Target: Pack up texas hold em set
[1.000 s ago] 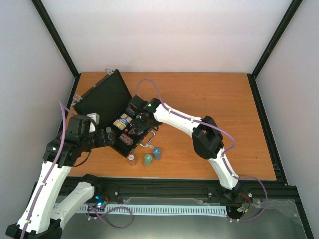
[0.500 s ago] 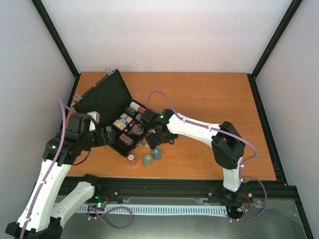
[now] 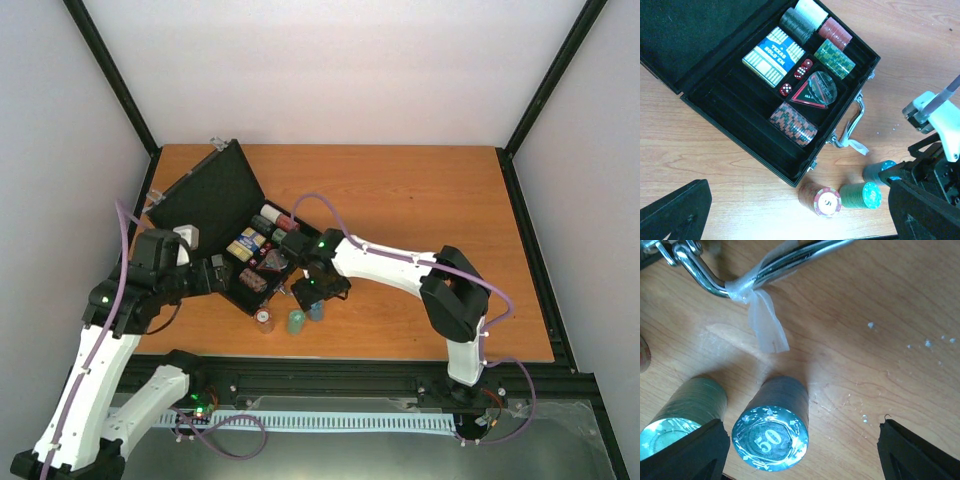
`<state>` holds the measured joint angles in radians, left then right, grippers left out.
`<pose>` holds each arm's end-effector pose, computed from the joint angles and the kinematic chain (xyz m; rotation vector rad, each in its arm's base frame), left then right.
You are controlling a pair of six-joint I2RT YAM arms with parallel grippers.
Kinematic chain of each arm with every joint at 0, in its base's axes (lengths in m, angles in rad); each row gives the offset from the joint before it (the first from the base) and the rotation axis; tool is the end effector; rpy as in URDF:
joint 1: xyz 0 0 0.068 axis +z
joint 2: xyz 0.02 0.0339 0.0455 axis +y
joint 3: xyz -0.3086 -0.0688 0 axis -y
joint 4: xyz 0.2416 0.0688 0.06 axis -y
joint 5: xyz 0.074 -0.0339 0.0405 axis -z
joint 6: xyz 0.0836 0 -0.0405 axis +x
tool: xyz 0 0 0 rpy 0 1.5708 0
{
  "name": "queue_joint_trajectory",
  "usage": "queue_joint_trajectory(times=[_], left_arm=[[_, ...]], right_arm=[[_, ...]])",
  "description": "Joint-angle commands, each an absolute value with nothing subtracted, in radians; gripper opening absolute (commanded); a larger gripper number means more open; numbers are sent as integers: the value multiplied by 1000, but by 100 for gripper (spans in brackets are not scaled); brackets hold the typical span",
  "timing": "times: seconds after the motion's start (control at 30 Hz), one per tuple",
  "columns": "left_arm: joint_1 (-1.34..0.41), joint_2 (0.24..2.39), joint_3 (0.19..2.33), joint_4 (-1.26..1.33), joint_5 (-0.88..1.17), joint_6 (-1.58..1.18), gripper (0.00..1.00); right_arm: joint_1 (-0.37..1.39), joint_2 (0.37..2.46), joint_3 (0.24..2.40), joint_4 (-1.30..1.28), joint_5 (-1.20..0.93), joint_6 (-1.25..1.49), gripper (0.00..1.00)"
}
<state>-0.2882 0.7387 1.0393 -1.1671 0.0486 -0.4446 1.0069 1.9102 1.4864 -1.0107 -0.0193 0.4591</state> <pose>0.1013 -0.0343 0.3301 -0.1712 2.4681 -0.3818 0.2066 0.3297 0.2037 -0.8266 2.9348 0.1611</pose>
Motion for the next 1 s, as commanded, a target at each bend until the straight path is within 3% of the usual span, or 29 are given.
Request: queue_joint_trajectory(times=[0.0,0.27,0.6,0.97], left_arm=[[-293,712,1047,-1180,47,-440,100],[-293,695,1042,-1193,45,-447,100],[-293,689,1045,-1196,43,-446,100],[-293,718,1139,-1231,37,-431,100]], right_arm=[[1025,1893,1459,-996,-47,461,81],[1049,1903,1433,-973,-77,468,77],[1049,1916,1419,-974,-75,482,43],[1049,1901,1514,-1011,6,483,37]])
